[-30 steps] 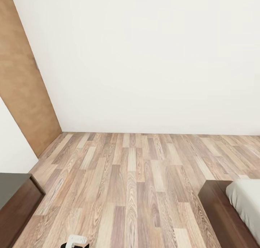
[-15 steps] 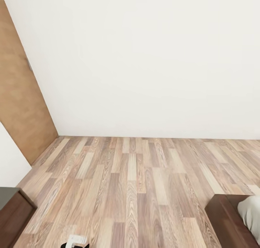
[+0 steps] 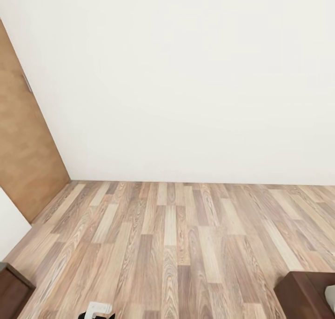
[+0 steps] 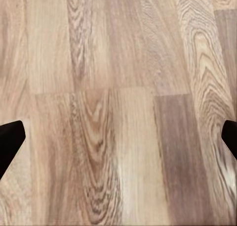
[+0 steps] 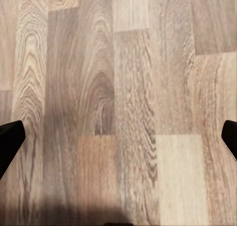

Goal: In the bedroom, move the book from the bed onto either nightstand, and place the two sandals side by side next to the bed.

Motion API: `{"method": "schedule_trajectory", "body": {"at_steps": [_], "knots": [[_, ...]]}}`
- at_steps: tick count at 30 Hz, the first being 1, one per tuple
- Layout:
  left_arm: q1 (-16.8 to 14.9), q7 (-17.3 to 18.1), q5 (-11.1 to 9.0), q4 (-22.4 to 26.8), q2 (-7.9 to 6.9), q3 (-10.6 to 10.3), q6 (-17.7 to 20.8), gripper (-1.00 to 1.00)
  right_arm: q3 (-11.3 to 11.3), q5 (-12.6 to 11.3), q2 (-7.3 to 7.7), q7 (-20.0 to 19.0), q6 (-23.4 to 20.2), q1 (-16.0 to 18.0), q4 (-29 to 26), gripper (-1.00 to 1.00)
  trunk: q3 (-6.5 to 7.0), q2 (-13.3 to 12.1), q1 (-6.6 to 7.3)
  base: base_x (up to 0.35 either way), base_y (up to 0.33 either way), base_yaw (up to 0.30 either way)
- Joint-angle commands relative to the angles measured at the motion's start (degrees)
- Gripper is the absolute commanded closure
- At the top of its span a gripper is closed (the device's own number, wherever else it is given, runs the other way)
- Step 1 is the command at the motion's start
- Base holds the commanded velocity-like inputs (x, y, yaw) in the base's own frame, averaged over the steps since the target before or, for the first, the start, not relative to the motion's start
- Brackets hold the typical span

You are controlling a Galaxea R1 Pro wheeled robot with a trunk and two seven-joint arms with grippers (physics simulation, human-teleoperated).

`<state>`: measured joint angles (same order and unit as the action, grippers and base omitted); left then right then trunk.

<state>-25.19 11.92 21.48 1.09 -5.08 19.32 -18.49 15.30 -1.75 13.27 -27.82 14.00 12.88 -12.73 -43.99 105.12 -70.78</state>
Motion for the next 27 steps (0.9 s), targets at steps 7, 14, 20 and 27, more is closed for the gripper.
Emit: {"method": "schedule_trajectory", "body": {"at_steps": [7,14,20,27], "knots": [[0.0,0.2,0.4,0.0,-0.02,0.5,-0.1,-1.0,0.3,-0.2,0.0,-0.4,0.1,0.0,0.1,-1.0,-0.05,0.0,-0.03,0.311,0.0,0.0],[0.0,0.2,0.4,0.0,-0.02,0.5,-0.1,-1.0,0.3,-0.2,0.0,-0.4,0.1,0.0,0.1,-1.0,-0.05,0.0,-0.03,0.31,0.0,0.0],[0.0,0.2,0.4,0.0,-0.02,0.5,-0.1,-1.0,0.3,-0.2,0.0,-0.4,0.1,0.0,0.1,-1.0,-0.05,0.0,-0.03,0.31,0.0,0.0],[0.0,0.2,0.4,0.0,-0.02,0.5,-0.1,-1.0,0.3,-0.2,0.0,-0.4,0.1,0.0,0.1,-1.0,-0.05,0.0,-0.03,0.308,0.0,0.0]]}}
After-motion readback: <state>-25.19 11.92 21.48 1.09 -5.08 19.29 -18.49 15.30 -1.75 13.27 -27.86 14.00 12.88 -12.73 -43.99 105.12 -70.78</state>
